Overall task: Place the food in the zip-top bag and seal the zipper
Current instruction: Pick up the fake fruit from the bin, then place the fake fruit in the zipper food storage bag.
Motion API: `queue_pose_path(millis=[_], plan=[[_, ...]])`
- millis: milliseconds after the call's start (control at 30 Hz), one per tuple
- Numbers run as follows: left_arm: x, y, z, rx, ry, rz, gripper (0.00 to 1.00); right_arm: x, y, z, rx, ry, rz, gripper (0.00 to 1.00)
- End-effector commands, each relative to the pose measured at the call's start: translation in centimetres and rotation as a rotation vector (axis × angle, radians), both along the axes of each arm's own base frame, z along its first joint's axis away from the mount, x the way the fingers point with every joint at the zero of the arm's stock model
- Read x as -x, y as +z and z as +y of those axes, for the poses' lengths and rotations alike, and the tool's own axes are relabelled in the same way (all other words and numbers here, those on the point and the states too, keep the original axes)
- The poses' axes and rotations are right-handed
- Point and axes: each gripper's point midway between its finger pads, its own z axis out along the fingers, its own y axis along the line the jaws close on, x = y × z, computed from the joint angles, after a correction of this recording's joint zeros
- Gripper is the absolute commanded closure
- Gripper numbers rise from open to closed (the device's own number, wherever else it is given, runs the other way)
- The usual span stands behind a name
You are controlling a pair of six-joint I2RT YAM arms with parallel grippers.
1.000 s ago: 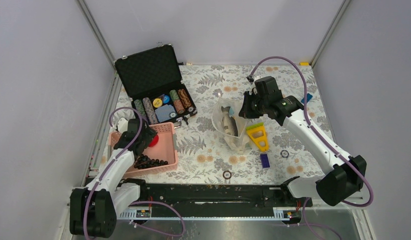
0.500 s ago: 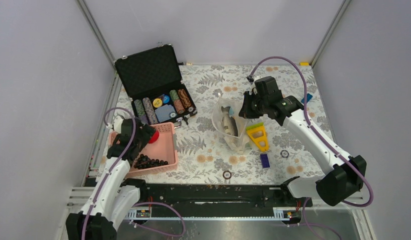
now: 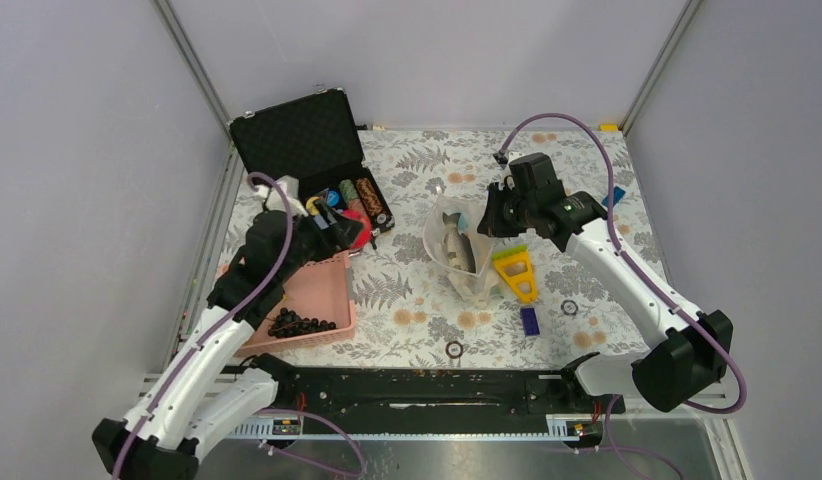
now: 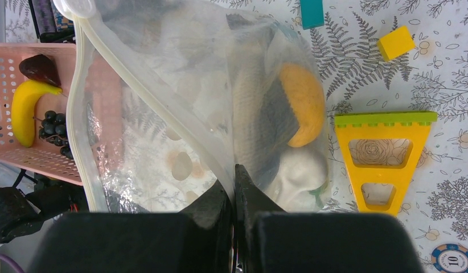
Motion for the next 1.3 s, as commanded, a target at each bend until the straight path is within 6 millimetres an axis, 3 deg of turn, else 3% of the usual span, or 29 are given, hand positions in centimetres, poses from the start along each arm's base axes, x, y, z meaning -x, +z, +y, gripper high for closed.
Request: queue_pose_path(millis=[0, 133, 233, 367, 500, 733, 867, 1067, 1267], plan=[[0.9, 8.6, -7.1, 0.003, -0.337, -0.327, 0.67, -0.3, 1.0, 0.1, -0.035, -0.008, -0.038, 0.96], [2.2, 12.0, -11.8, 0.060, -0.542, -0.434, 0.67, -0.2, 1.3, 0.0, -0.041, -0.007, -0.046, 0.96], [2.6, 12.8, -14.9, 0.100, -0.641, -0.477, 0.66, 0.0, 1.4, 0.0, -0.043, -0.005, -0.050, 0.96], [2.4, 12.0, -18.3, 0.071, -0.714, -0.445, 0.64, 0.1, 1.7, 0.0, -0.049, -0.003, -0.055, 0.96], [2.5, 11.0, -20.8, -0.002, -0.748, -0.438, 0.55, 0.3, 1.8, 0.0, -0.054, 0.000, -0.056, 0.96], [2.7, 7.0, -23.2, -0.129, -0.764, -0.356, 0.46, 0.1, 1.5, 0.0, -0.047, -0.001, -0.052, 0.96], [2.2, 5.5, -23.5, -0.198, -0.746, -0.300, 0.39, 0.0, 1.5, 0.1, -0.048, 0.000, -0.050, 0.96], [2.9, 4.0, -24.1, -0.263, -0.779, -0.273, 0.04, -0.2, 1.4, -0.1, -0.036, -0.011, -0.055, 0.96], [3.3, 3.4, -24.5, -0.271, -0.796, -0.258, 0.01, -0.3, 1.3, -0.2, -0.031, -0.012, -0.054, 0.96]])
